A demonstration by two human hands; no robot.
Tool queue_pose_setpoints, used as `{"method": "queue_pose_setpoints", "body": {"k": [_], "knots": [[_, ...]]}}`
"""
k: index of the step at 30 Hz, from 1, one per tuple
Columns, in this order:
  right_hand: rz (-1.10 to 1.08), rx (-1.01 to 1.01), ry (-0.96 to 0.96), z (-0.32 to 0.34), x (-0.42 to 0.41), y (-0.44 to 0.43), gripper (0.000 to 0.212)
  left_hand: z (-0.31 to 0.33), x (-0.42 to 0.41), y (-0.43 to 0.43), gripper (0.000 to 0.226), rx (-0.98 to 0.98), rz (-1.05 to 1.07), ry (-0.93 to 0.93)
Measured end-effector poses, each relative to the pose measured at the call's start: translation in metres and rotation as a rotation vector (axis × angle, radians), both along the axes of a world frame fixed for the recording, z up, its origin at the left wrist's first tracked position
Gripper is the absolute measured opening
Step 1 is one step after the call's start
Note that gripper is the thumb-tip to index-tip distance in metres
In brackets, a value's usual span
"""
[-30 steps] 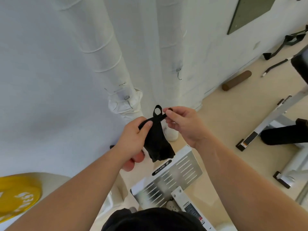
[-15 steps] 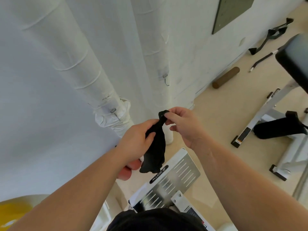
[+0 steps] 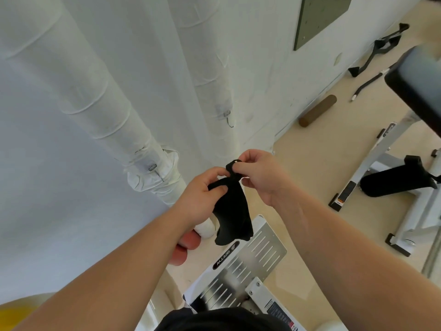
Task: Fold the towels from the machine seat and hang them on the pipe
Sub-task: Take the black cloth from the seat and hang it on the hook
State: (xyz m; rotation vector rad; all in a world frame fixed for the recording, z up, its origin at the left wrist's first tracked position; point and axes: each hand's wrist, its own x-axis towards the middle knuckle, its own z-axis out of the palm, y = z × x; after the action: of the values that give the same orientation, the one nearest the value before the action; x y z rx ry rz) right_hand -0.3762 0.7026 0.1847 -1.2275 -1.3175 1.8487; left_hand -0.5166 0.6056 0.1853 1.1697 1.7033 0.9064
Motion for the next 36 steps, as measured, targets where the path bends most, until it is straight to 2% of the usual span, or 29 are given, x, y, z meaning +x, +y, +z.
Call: {"method": "queue_pose_setpoints", "body": {"k": [3,7,10,19,24,25,29,36], "knots": [[-0.09,0.06,-0.029,0.003,-0.005,0.007,0.02,0.003,0.013,0.011,0.01,0.016,0.079,-0.145],[-0.157,0.074,-0.043,0.002,-0.007,0.02,0.016,0.003,0.021,0.038,0.027,0.08,0.171,-0.146],[-0.17,0.048,-0.058,-0.003,-0.002,0.035,0.011,0.0,0.021,0.059,0.026,0.054,0.194,-0.15],[0.08,-0.048,-0.068,-0.056,0.005,0.093,0.005,-0.027,0.007,0.119,0.023,-0.076,0.231,-0.204],[0.138,0.034,-0.082,-0.091,-0.001,0.124,0.015,-0.049,-0.01,0.147,0.021,-0.139,0.263,-0.422],[0.143,0.03,-0.05,-0.097,-0.004,0.129,0.017,-0.054,-0.016,0.153,0.021,-0.151,0.247,-0.406],[0.115,0.002,-0.057,-0.119,-0.026,0.15,0.02,-0.079,-0.047,0.185,0.024,-0.184,0.096,-0.021],[-0.065,0.264,-0.238,-0.136,-0.077,0.197,0.017,-0.117,-0.069,0.239,0.021,-0.057,0.268,0.143]]}}
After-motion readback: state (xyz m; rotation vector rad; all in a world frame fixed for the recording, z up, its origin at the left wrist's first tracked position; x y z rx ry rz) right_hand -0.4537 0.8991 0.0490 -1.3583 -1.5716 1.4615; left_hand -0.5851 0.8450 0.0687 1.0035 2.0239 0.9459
